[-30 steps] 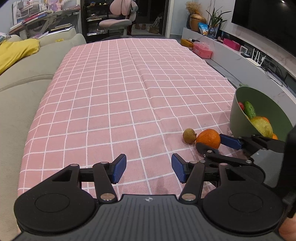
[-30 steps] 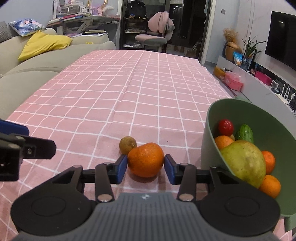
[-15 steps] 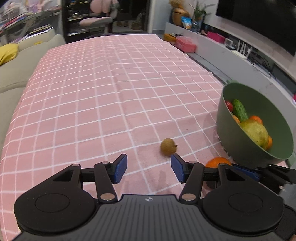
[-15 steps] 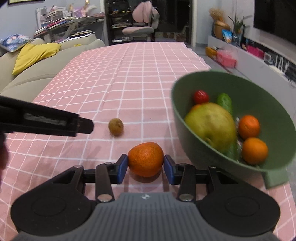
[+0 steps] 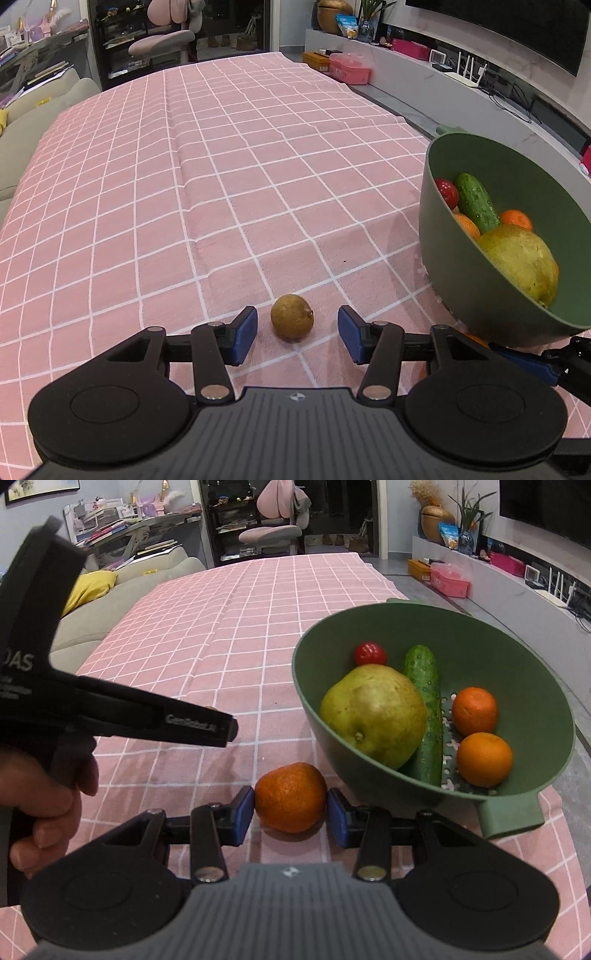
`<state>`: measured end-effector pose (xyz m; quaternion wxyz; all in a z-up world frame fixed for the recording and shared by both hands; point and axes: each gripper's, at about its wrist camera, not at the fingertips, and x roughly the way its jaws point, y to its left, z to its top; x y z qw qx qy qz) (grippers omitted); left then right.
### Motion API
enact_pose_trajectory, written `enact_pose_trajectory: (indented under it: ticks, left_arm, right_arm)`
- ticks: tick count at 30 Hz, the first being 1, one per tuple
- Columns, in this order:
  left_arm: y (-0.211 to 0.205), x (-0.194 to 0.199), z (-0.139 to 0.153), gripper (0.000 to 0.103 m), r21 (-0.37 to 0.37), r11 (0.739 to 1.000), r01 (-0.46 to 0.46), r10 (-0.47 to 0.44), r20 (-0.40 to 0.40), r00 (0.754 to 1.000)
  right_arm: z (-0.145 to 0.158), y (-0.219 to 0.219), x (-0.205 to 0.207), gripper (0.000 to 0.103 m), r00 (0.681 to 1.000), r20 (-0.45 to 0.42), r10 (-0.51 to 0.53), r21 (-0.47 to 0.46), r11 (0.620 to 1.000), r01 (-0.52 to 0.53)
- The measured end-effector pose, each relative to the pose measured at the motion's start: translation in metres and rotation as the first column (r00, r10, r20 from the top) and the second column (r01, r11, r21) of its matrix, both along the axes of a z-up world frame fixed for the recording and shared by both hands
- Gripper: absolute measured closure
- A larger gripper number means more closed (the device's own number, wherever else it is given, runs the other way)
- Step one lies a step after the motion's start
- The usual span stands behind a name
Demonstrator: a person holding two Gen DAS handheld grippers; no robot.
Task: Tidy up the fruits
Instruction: 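Grasp the orange with the right tool while the left tool grasps the kiwi, then lower the orange and kiwi into the green colander and open both tools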
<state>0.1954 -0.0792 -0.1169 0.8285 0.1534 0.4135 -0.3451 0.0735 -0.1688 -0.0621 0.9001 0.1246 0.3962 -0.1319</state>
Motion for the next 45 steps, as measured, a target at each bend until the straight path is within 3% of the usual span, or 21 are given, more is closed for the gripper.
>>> enact_pose_trajectory:
  ticks: [4, 9, 16, 24, 38, 45]
  left_arm:
    - [-0.003, 0.001, -0.002, 0.068, 0.02, 1.0, 0.012, -0.013, 0.007, 1.0]
    - [-0.001, 0.001, -0.002, 0.072, 0.017, 1.0, 0.01, -0.01, 0.007, 1.0]
    - [0.013, -0.006, 0.011, 0.073, -0.004, 1.0, -0.021, 0.021, 0.008, 1.0]
    - [0.041, -0.021, 0.05, 0.073, -0.032, 0.995, -0.098, 0.099, 0.046, 0.994]
    - [0.037, -0.084, 0.108, 0.073, -0.058, 0.982, -0.181, 0.186, 0.096, 0.978]
    - [0.009, -0.113, 0.124, 0.073, -0.077, 0.989, -0.125, 0.134, 0.126, 0.983]
  right_arm:
    - [-0.001, -0.002, 0.0, 0.062, 1.0, -0.003, 0.004, 0.008, 1.0, -0.004]
    - [0.0, -0.002, 0.0, 0.062, 1.0, -0.003, 0.003, 0.013, 1.0, -0.002]
    - [0.001, -0.006, 0.002, 0.063, 1.0, -0.013, 0.001, 0.032, 0.999, -0.001]
    - [0.014, -0.004, 0.001, 0.064, 0.999, 0.02, 0.043, 0.075, 0.996, -0.044]
    - [0.087, -0.034, -0.018, 0.064, 0.984, 0.139, 0.109, 0.128, 0.984, -0.127]
    - [0.121, -0.078, -0.027, 0.064, 0.974, 0.144, 0.175, 0.141, 0.971, -0.195]
